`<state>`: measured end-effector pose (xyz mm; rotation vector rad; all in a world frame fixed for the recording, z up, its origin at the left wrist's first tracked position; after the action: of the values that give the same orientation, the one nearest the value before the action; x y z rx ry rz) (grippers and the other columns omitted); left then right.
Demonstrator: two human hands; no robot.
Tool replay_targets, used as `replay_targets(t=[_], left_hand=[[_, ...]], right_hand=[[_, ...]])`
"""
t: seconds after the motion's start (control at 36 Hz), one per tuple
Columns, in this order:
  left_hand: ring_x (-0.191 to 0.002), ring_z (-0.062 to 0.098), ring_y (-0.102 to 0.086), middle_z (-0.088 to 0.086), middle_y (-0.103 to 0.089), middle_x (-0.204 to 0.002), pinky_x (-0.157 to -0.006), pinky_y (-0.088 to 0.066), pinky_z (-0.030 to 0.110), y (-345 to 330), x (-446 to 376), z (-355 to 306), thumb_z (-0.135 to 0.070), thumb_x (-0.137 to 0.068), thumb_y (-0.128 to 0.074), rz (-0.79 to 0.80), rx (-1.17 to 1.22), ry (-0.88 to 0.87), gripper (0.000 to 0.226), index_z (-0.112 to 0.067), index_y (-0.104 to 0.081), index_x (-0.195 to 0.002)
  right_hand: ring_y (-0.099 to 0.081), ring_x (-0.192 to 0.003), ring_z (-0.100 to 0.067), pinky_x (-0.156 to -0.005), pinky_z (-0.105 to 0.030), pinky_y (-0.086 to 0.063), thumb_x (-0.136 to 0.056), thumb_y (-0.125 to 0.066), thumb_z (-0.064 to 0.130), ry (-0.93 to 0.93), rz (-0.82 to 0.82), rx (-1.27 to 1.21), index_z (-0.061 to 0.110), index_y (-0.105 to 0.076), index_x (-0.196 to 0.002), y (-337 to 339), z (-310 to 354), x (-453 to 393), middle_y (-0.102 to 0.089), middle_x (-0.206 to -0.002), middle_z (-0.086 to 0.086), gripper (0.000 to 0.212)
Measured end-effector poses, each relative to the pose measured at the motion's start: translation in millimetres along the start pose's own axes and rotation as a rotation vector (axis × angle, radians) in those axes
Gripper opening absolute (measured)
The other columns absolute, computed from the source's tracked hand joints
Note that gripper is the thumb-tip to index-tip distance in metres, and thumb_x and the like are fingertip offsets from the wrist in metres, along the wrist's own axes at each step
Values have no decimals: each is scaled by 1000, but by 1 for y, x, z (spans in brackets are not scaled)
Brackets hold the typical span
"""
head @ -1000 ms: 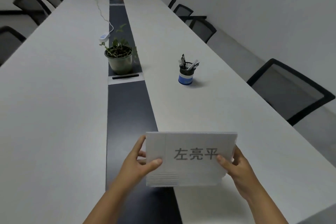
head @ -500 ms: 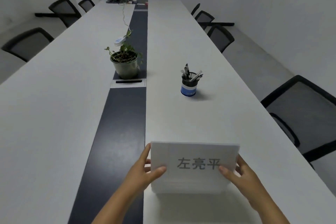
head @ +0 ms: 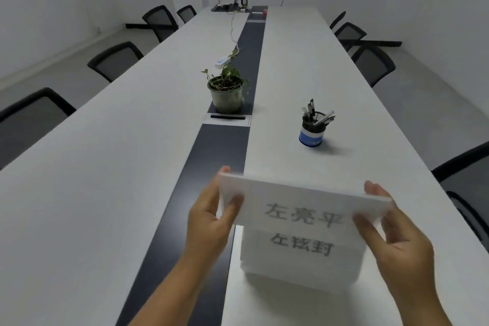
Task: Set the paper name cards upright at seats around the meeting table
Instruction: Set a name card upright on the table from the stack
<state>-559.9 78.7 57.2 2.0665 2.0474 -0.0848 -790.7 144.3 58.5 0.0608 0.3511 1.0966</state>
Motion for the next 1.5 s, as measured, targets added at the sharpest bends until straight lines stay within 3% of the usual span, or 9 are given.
replay_targets(t=[0.19, 0.31, 0.42, 0.61, 0.83, 0.97, 1.14, 1.36, 1.5], left_hand=[[-90, -16, -57, -38, -63, -91, -67, -45, 0, 90, 1, 3, -24, -72, -53, -192, 84, 8, 46, -29, -46, -117], [-87, -19, -56, -24, -52, -105, -68, -43, -3, 144, -2, 34, -12, -83, -49, -205, -28, 87, 42, -22, -43, -124], [-97, 9, -54, -5, -53, -111, -86, -49, 19, 179, -2, 84, -10, -87, -47, -152, -168, 218, 40, -27, -39, -122], [-118, 20, -45, 3, -47, -130, -100, -41, 34, 186, -5, 139, -13, -87, -50, 33, -226, 414, 50, -16, -32, -133], [-102, 4, -45, -20, -47, -108, -69, -39, -1, 168, -12, 159, -9, -86, -53, 115, -211, 429, 44, -18, -41, -127], [-97, 0, -50, -16, -53, -109, -92, -42, 23, 168, -13, 164, -11, -86, -53, 195, -243, 399, 37, -34, -42, -112], [-115, 8, -39, -14, -40, -120, -98, -34, 26, 174, -15, 166, -13, -87, -53, 149, -257, 422, 47, -19, -39, -131], [-113, 25, -53, 7, -59, -122, -96, -38, 29, 180, -22, 166, -6, -84, -56, 147, -366, 296, 31, -12, -58, -114], [-103, 13, -51, 7, -60, -121, -94, -37, 27, 183, -23, 167, -6, -83, -57, 140, -386, 301, 32, -11, -58, -115]], right_hand=[[-49, -112, 12, -96, -13, -41, -62, -52, 73, 145, 106, 47, 63, -43, -110, -93, 47, 12, -46, -108, 54, 49], [-41, -106, 23, -90, 4, -32, -73, -58, 40, 134, 185, 99, 45, -37, -121, -158, 46, 23, -44, -118, 34, 53], [-35, -112, 1, -93, -8, -26, -88, -51, 20, -18, 366, 269, 26, -27, -136, -209, 23, 35, -36, -122, 15, 53], [-44, -121, -15, -102, -31, -39, -91, -44, 19, -401, 328, 279, 24, -24, -139, -248, -44, 69, -47, -133, -1, 52], [-46, -115, -19, -94, -25, -34, -90, -44, 8, -484, 142, 321, 17, -31, -136, -247, -67, 71, -46, -130, -4, 48], [-50, -110, -24, -95, -32, -38, -91, -44, 10, -527, 78, 329, 13, -30, -136, -247, -73, 75, -47, -134, -10, 48], [-48, -118, -28, -100, -33, -37, -90, -47, 11, -534, 50, 306, 13, -29, -137, -249, -76, 73, -45, -136, -8, 50], [-44, -123, -23, -104, -33, -36, -91, -45, 11, -548, 61, 245, 15, -30, -136, -252, -77, 68, -44, -137, -7, 48], [-36, -131, -21, -109, -32, -28, -91, -42, 8, -551, 51, 219, 14, -20, -140, -255, -77, 64, -37, -143, -4, 54]])
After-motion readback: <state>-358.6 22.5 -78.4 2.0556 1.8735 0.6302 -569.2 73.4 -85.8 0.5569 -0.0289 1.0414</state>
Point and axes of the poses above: each hand's wrist, its own x-axis away from the middle knuckle, its own y-axis out of the back of the hand, z = x × y, the point moved 1 cm from there along -x, towards the middle knuckle
